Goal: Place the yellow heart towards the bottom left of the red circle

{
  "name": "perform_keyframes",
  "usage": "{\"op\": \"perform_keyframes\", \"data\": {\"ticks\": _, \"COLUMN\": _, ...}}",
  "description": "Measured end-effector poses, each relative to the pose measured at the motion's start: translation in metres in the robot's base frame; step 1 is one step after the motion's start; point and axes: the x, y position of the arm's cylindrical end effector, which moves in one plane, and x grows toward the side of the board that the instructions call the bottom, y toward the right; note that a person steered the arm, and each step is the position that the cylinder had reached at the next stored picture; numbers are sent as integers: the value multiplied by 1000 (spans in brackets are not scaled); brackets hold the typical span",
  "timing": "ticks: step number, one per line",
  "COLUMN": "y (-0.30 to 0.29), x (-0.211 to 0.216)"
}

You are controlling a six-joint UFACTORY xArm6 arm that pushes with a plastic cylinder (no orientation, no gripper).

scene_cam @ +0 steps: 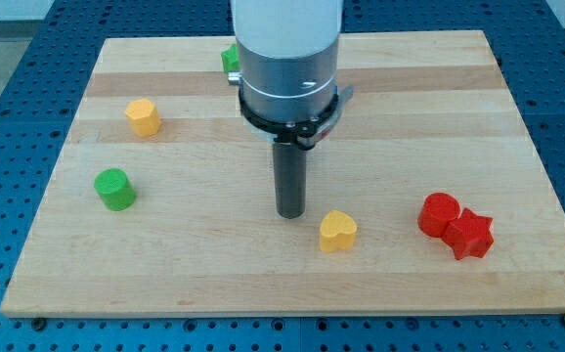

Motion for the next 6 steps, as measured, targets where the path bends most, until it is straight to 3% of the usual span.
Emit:
{"op": "perform_keyframes", "data": {"ticks": 1, "y": 0, "x": 33}}
{"op": "perform_keyframes", "data": {"ticks": 3, "y": 7, "x": 39}}
{"op": "perform_keyframes", "data": {"ticks": 6, "y": 75, "x": 39}}
